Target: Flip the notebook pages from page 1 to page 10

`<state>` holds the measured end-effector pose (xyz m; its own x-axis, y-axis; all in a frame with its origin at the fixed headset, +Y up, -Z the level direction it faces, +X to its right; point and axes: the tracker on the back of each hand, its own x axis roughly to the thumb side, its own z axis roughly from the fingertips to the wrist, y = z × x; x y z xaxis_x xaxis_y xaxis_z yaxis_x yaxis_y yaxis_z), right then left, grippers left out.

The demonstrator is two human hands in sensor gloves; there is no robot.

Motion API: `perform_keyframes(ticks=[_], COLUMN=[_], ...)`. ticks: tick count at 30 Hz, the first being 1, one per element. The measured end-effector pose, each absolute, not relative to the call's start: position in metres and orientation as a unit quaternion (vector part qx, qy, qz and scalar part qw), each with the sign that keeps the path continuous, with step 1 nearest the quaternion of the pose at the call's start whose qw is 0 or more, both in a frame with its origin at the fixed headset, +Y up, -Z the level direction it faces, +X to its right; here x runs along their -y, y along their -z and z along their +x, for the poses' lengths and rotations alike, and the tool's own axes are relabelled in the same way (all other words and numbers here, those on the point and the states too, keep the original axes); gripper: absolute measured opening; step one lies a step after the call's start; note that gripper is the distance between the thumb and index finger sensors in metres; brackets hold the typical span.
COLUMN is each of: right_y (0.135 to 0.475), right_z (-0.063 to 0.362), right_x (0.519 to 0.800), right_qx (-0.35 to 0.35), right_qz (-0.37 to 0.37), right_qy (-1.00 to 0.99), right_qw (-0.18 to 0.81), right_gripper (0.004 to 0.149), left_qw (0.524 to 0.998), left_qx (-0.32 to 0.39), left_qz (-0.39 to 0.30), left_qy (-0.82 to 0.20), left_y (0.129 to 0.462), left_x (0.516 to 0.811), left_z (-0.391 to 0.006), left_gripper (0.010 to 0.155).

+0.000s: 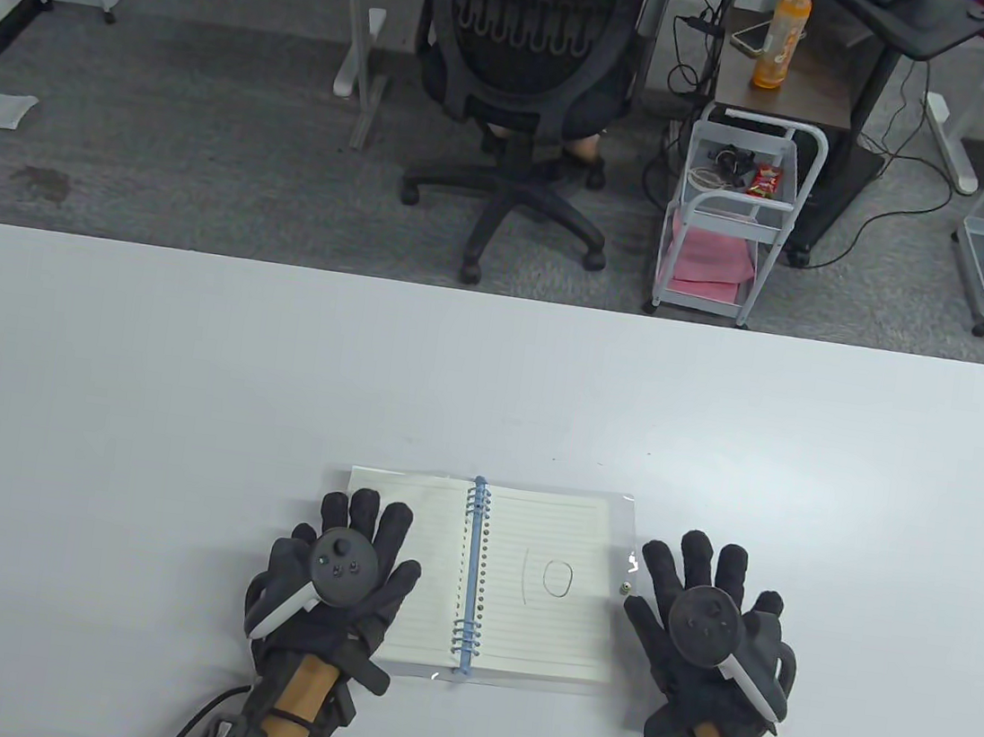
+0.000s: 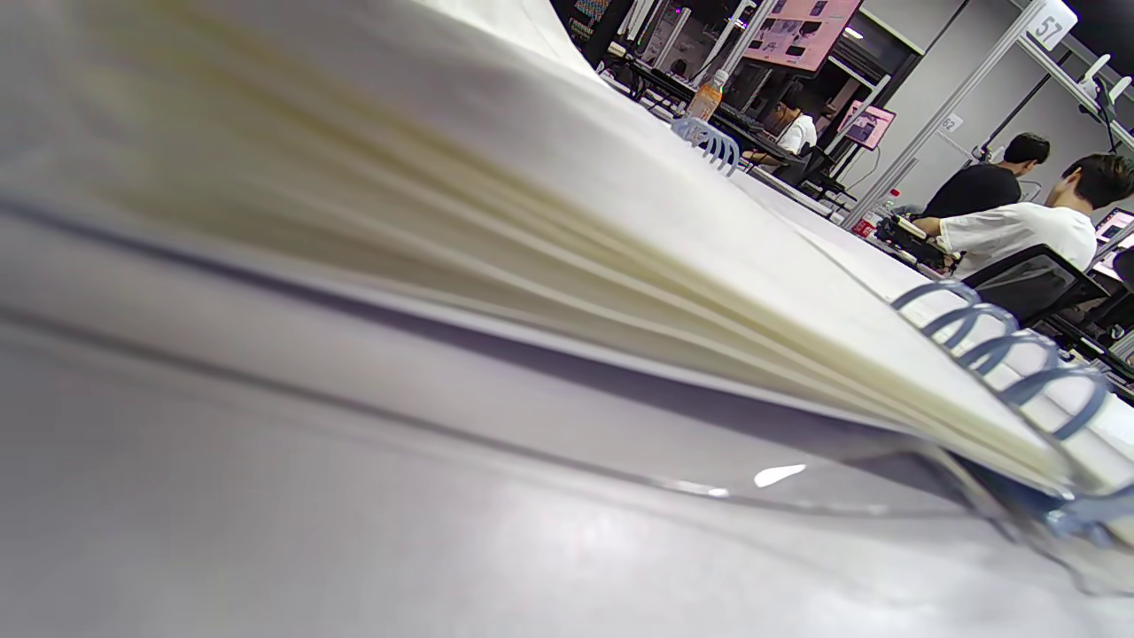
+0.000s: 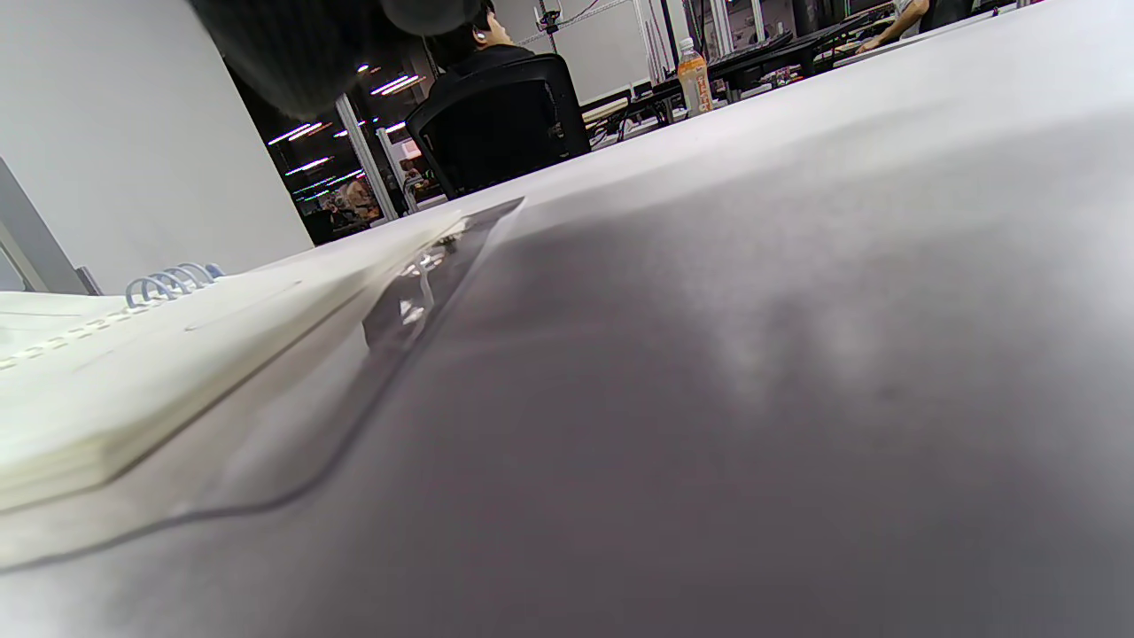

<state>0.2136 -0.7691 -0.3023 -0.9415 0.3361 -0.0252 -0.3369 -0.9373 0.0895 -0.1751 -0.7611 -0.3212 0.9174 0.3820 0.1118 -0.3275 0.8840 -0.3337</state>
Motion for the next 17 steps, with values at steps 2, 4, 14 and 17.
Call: perform_keyframes(ticks=[2,4,14,17], right_y=[0.3021,0.3018,0.3013,0.3012], right_z=[0.2134,0.2134,0.2129,0.2128], right_x=[0.7692,0.7692,0.7700,0.7701], right_qx=[-0.047,-0.046,-0.049,-0.050], right_qz=[-0.005,-0.005,-0.006,-0.007], right_qy=[-0.984,-0.984,-0.984,-0.984], right_qw=[0.171,0.171,0.172,0.172], right_gripper=[0.061,0.061,0.061,0.061], left_qw=[0.967,0.967,0.966,0.966], left_qx=[0.088,0.088,0.086,0.087], left_qz=[-0.155,-0.155,-0.157,-0.157], left_qy=[-0.184,-0.184,-0.185,-0.184], left_y=[0.3212,0.3212,0.3212,0.3211], left_x=[0.7611,0.7613,0.7617,0.7618], left_z=[-0.1750,-0.1750,-0.1757,-0.1755], left_gripper=[0.069,0.069,0.069,0.069])
